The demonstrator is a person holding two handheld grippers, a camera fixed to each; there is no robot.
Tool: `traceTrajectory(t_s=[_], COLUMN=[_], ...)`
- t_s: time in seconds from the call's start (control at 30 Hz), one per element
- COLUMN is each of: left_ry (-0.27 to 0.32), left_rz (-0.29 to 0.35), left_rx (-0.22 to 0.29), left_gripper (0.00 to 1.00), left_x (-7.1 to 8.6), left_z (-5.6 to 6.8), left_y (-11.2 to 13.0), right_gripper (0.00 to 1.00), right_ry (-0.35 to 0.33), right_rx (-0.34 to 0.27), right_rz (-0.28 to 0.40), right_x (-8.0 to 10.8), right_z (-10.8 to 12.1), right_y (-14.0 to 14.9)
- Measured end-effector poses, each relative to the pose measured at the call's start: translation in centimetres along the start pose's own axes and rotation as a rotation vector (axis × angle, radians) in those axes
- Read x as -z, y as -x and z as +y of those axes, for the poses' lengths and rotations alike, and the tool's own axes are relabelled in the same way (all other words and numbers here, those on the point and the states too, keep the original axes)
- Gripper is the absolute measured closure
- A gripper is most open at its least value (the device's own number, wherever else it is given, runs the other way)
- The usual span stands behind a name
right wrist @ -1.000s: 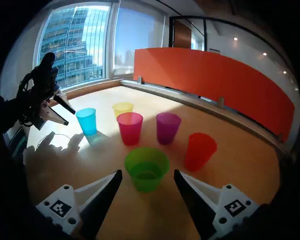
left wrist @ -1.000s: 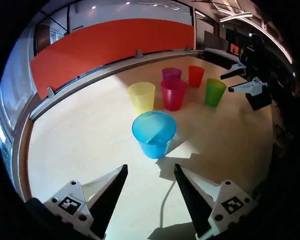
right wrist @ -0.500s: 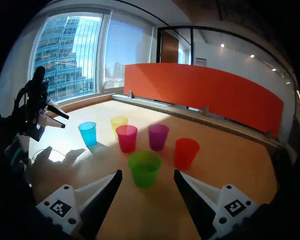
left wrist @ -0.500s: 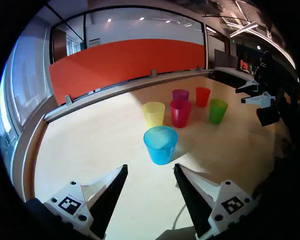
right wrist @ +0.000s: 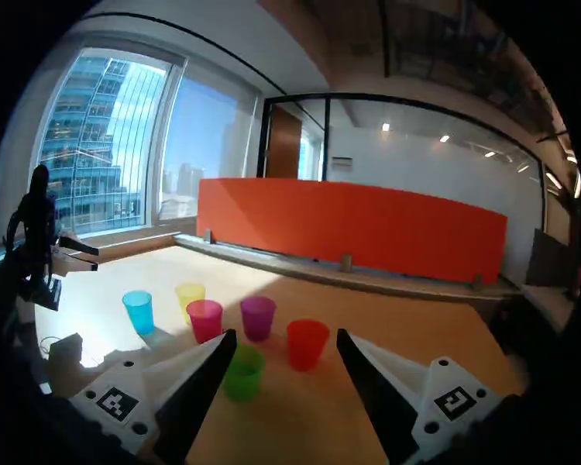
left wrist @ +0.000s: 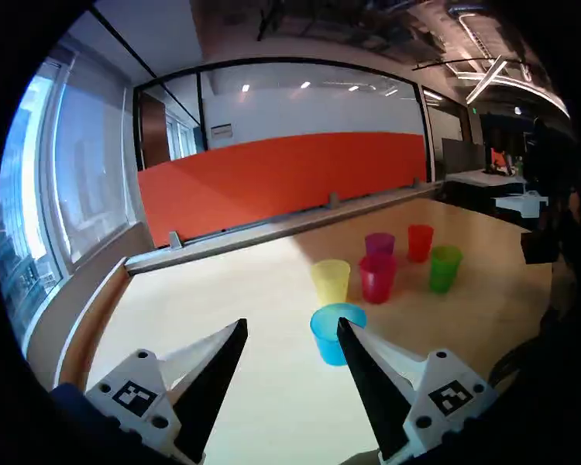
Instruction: Pour water
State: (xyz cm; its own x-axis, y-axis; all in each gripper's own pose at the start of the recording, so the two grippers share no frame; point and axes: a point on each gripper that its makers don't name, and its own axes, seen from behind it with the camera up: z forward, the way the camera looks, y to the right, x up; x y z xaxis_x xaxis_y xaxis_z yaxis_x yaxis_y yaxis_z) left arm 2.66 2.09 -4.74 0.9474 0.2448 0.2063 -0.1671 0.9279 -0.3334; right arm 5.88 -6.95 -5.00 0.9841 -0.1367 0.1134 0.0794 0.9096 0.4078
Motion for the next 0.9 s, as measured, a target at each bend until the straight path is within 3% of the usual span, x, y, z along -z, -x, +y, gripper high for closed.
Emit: traceTrajectory(t_s=[0.47, 0.67, 0.9], left_ry=[-0.158, -0.176, -0.234], left_rz=[0.271, 0.307, 0.317], left_rx=[0.057, 0.097, 0.085], left_gripper=[0.14, 0.14, 0.14], left_x=[2.2, 2.0, 1.7], left_z=[-1.4, -0.9, -1.3], left_y=[-6.6, -7.0, -7.0], right_gripper=[0.00, 0.00, 0.00], right_ry=[0.178, 0.273, 0.340], right_rx=[-0.046, -0.060, -0.050], right_rz=[0.150, 0.200, 0.228], right_x=[0.4, 0.8, 1.3], right_z=[3.3, 5.5, 6.6], right_y=[-2.7, -3.3, -3.6])
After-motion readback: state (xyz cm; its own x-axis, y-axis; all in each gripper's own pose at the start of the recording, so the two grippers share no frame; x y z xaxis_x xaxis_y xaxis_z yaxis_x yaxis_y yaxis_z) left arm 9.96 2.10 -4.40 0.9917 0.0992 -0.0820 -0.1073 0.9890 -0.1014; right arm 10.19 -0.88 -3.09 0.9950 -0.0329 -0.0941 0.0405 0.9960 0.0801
